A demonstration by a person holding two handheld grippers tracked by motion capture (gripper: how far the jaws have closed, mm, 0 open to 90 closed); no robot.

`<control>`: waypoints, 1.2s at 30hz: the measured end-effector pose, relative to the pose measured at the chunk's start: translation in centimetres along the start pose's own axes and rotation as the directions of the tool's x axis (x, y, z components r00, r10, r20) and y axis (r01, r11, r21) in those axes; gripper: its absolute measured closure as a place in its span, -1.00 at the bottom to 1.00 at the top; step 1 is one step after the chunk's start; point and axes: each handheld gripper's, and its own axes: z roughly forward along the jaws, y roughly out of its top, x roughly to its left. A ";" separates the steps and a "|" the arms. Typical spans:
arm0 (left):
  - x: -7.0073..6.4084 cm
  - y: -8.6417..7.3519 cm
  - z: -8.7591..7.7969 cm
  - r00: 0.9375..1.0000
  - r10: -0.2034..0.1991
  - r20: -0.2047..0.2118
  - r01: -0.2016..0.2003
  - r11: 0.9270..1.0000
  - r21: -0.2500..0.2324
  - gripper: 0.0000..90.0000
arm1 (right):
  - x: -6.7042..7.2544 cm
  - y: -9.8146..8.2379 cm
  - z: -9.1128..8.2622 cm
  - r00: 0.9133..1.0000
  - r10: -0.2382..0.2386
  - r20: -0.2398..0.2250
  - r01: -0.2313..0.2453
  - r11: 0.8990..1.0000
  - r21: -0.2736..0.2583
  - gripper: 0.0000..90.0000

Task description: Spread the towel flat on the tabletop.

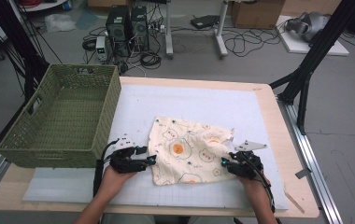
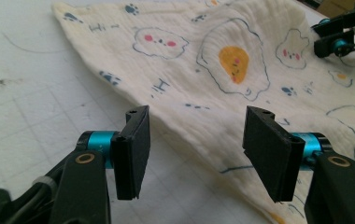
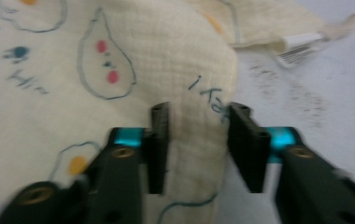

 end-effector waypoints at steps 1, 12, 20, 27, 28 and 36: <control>-0.1 0.0 0.2 1.000 0.007 -0.002 -0.007 1.000 0.010 -0.07 | 0.1 0.0 -0.1 1.000 -0.002 -0.010 0.002 1.000 0.005 0.68; -1.7 0.2 1.4 0.985 0.172 -0.014 -0.169 0.976 0.134 0.88 | 1.2 -1.5 -2.4 0.997 -0.053 -0.061 0.055 0.998 0.043 0.80; -1.2 -0.3 -0.3 0.991 0.134 0.011 -0.134 0.980 0.144 0.93 | 0.7 -2.4 -4.1 0.999 -0.009 -0.036 0.009 1.000 -0.022 0.15; 0.4 1.1 -1.3 0.999 0.025 -0.048 -0.026 0.999 -0.020 0.29 | -0.5 -1.7 -4.8 0.996 -0.008 0.093 0.023 0.987 -0.162 -0.27; 0.7 1.4 -1.2 0.999 0.004 -0.054 -0.007 0.999 -0.051 0.21 | -0.6 -1.6 -4.8 0.995 -0.001 0.099 0.018 0.985 -0.173 -0.27; 3.0 4.9 2.7 0.986 0.013 -0.165 -0.033 0.993 -0.114 -0.02 | -0.7 -1.5 -4.1 0.992 -0.032 0.125 0.054 0.982 -0.179 -0.35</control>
